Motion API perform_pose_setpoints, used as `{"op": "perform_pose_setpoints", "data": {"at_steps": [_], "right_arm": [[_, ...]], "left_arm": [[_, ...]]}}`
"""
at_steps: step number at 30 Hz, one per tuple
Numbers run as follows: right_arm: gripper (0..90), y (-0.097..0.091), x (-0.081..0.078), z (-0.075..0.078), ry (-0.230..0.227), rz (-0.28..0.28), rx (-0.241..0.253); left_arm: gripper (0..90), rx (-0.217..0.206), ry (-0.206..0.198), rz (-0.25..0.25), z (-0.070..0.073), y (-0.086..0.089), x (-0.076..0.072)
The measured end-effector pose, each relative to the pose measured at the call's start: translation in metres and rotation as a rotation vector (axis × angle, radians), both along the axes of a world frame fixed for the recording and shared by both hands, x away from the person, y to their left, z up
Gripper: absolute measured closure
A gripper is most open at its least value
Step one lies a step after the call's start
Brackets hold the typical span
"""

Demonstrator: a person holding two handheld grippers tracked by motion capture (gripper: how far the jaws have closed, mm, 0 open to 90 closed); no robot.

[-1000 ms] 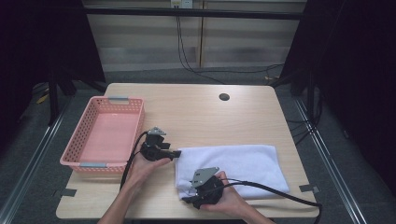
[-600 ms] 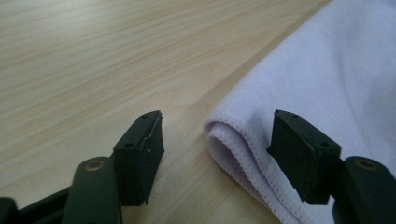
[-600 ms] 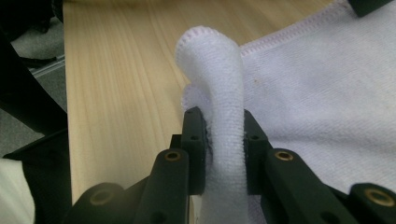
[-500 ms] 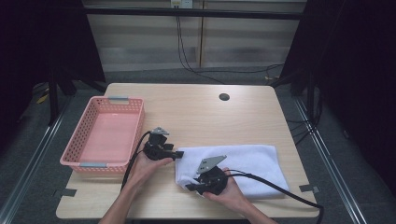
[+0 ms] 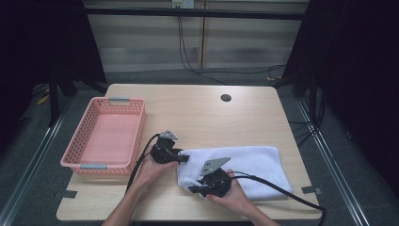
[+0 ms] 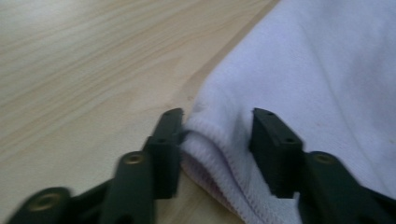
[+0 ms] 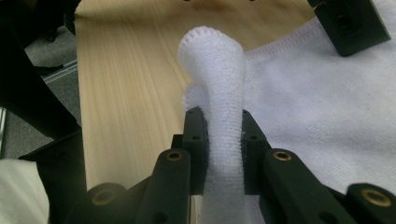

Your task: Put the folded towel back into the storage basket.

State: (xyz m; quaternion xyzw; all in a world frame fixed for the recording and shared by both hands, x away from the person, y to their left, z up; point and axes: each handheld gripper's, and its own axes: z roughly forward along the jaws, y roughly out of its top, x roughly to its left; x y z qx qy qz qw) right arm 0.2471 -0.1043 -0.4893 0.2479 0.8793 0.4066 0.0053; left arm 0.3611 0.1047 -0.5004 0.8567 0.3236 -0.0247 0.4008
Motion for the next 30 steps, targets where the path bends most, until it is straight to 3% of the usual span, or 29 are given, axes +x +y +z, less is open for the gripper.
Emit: {"op": "perform_pose_setpoints", "data": {"at_steps": [3,9,15,21,25,30], "right_arm": [[78.1,-0.002,-0.001,0.001,0.003,-0.007,0.001],[78.1,-0.011,-0.005,0.013,-0.015,-0.031,0.027],[78.1,-0.015,-0.007,0.029,-0.036,-0.047,0.070],[78.1,-0.002,-0.006,0.039,-0.061,-0.031,0.084],[78.3,0.008,-0.002,0.047,-0.056,-0.024,0.129],[78.3,0.029,-0.005,0.058,-0.129,0.013,0.047]], "left_arm": [[76.4,-0.040,0.017,0.007,0.001,0.001,0.000],[77.9,-0.137,0.048,0.017,0.009,0.001,0.000],[77.9,-0.187,0.028,0.024,0.029,0.006,0.001],[78.2,-0.180,0.028,0.056,0.036,0.019,0.002],[78.5,-0.211,0.016,0.076,0.044,0.031,0.002],[78.6,-0.212,0.008,0.079,0.053,0.037,0.003]]}}
